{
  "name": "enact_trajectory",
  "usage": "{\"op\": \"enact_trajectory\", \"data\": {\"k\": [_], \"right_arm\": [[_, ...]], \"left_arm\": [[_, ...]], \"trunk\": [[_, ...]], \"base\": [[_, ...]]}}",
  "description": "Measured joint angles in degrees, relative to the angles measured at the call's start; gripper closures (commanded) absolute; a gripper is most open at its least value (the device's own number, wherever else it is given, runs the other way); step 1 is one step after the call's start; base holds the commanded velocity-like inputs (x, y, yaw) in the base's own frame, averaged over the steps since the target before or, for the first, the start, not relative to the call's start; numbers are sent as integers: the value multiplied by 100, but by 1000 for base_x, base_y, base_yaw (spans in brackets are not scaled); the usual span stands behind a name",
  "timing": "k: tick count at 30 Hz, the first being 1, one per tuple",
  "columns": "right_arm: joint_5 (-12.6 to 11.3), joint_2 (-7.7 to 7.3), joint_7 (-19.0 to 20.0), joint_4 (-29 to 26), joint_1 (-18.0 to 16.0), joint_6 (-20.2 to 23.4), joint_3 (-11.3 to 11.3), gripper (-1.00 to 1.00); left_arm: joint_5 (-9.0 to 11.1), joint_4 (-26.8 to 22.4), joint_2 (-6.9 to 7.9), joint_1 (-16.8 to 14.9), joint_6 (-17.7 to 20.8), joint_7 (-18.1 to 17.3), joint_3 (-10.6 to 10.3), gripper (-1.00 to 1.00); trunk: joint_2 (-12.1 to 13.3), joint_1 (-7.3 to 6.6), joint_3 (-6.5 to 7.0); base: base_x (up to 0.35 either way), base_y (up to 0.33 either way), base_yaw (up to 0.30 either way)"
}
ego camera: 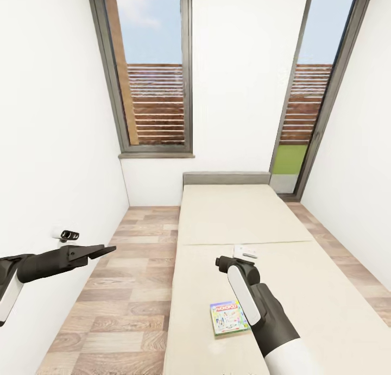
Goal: Put all the toys in the child's room - the three board games (two on the bed and one on the table), the two jigsaw puzzles on the table, and the tennis ball on the table - inside the toy box on the table in the child's room.
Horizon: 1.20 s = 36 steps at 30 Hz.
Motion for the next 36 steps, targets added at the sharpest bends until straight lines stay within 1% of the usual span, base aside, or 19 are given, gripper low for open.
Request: {"op": "enact_trajectory", "data": {"k": [11,22,27,31,36], "right_arm": [[7,0,-3,-13,0,0,1,-100],[30,0,-12,-49,-26,0,9,-100],[50,0,-9,-54,-26,-10,19,-100],[57,0,-3,-55,-26,-23,90,-100],[58,0,-6,-58,-27,-18,103,-100]], "left_arm": [[7,-1,12,0,6,0,30,-100],[10,16,10,0,-8,16,34,-100],[9,8,9,0,-9,42,29,-100],[8,6,9,0,-1,38,35,-100],[15,-14,4,0,-1,36,32,-100]], "trunk": [[0,0,-104],[0,0,-208],[-1,-1,-227],[-1,-2,-229],[-1,-1,-229]], "base": [[3,0,0],[110,0,0],[29,0,0],[137,52,0],[52,21,0]]}}
